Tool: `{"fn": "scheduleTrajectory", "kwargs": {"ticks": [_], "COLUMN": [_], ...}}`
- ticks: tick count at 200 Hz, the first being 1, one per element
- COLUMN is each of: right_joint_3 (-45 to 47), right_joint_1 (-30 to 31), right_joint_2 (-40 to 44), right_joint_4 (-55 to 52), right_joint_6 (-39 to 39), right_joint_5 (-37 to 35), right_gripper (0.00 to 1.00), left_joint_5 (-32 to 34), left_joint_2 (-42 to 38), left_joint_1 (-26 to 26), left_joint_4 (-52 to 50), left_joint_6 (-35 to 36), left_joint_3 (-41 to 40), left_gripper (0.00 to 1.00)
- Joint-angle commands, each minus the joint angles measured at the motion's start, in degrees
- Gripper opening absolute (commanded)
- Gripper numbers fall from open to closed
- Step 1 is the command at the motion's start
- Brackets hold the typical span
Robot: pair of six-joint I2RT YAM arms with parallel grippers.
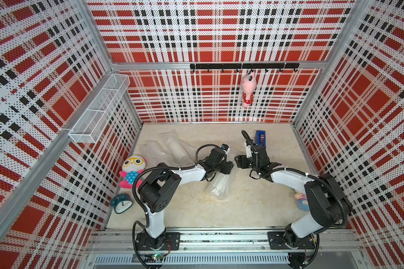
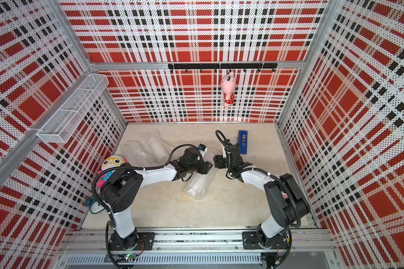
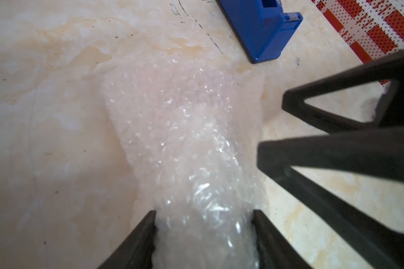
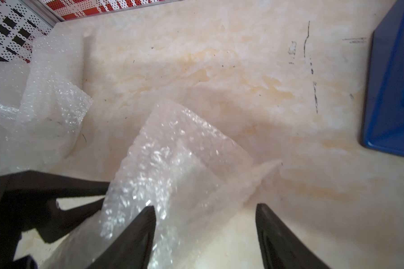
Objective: Wrap vases in bubble wrap
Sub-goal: Stick the tape on the bubble wrap.
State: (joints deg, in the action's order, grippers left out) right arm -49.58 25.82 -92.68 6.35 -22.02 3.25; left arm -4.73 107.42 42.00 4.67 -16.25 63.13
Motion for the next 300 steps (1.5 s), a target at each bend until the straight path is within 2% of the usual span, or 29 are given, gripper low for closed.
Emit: {"fn": "scheduleTrajectory", "kwargs": {"ticks": [1, 27, 60, 122, 153, 243, 273, 300], "right_joint_3": [-2.1, -3.3, -4.7, 4.2, 4.7, -4.7, -5.3, -2.9], "right_joint_1": [1.4, 1.8, 1.8, 1.4, 1.4, 2.2, 2.1, 0.1], "right_joint_2": [-4.3, -5.5, -4.4, 4.6, 2.0, -6.0, -5.1, -0.5], "right_joint_4": [0.4, 1.3, -0.7, -1.5, 0.1, 3.1, 3.1, 2.6], "right_joint_6": [0.8, 0.1, 0.7, 1.0, 0.8, -1.3, -1.2, -1.3], "right_joint_5": [1.6, 3.1, 1.2, 1.1, 1.1, 7.3, 6.9, 6.4], "right_gripper": [0.71, 0.71, 0.72, 0.73, 0.73, 0.72, 0.73, 0.75], "left_joint_5": [-2.3, -2.2, -1.2, -2.2, -2.7, -2.1, 0.3, 1.5], "left_joint_2": [-0.2, -0.3, -0.5, -1.8, -1.7, -1.3, -1.3, -1.9], "left_joint_1": [1.1, 1.5, 1.4, 0.0, 0.4, 1.8, 1.8, 1.8], "left_joint_4": [-3.8, -4.1, -4.2, -2.3, -2.3, -2.8, -4.8, -6.4], "left_joint_6": [0.5, 0.8, 0.5, -0.4, -0.1, 0.3, 0.0, -0.4], "left_joint_3": [-1.0, -0.9, -1.1, -2.8, -2.8, -2.4, -1.8, -1.0], "left_gripper": [0.64, 0.64, 0.64, 0.63, 0.63, 0.63, 0.63, 0.64]}}
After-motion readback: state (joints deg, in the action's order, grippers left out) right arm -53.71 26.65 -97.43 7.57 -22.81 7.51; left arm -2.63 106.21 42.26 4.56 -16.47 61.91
